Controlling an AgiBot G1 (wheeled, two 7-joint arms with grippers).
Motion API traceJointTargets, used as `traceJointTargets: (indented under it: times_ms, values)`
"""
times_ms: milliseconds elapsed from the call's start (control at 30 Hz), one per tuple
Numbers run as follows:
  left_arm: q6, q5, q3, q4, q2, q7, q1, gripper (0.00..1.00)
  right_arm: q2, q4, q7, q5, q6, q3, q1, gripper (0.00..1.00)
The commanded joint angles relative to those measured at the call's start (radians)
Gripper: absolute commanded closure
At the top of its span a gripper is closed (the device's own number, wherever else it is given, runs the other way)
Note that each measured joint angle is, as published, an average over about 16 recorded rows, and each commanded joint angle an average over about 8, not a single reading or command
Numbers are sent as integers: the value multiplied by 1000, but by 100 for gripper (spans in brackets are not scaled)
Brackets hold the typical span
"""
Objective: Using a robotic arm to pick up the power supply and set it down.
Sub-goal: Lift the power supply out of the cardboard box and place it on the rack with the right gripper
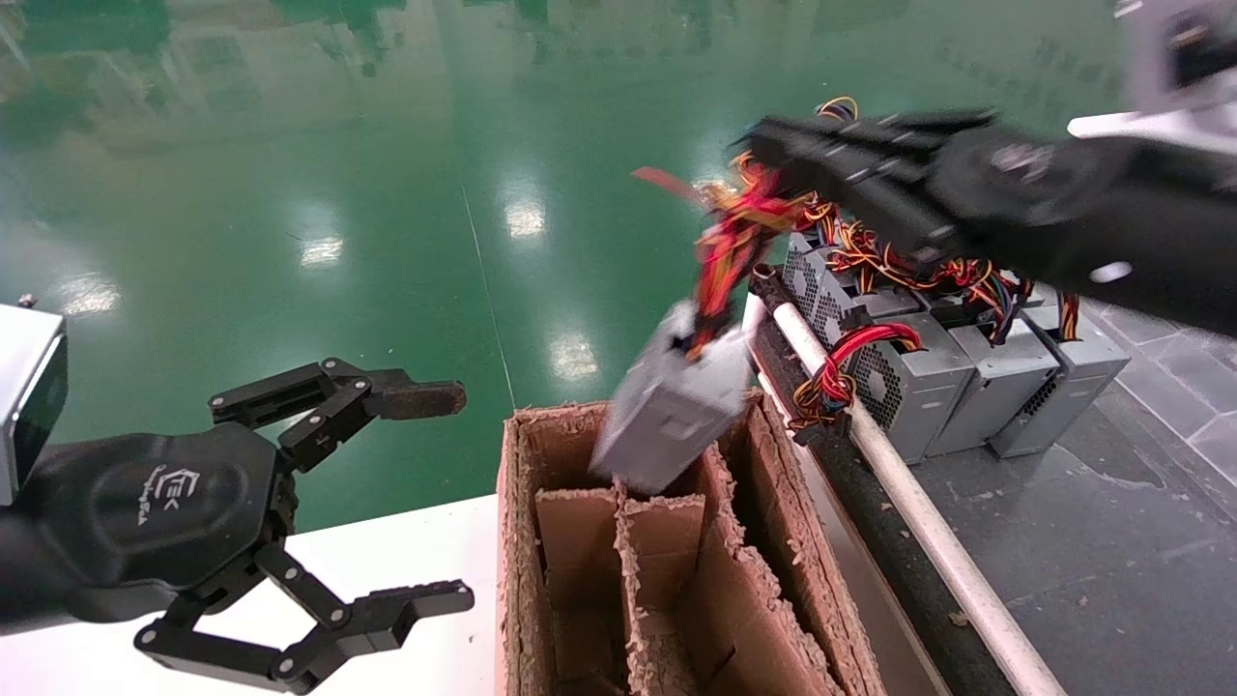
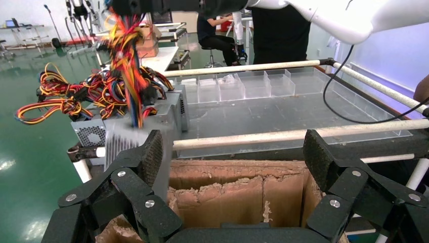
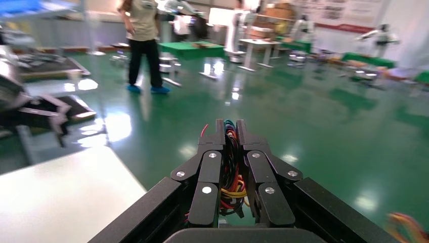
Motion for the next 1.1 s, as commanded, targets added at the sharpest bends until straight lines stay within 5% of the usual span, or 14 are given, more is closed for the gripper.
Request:
traceJointTargets:
  times_ms: [33, 1100]
  values:
    - [0, 0, 0, 0, 0, 0, 0, 0, 34, -3, -2, -3, 0, 14, 14, 100]
    - [0, 0, 0, 0, 0, 0, 0, 0, 367, -183, -85, -15, -62, 110, -13, 100]
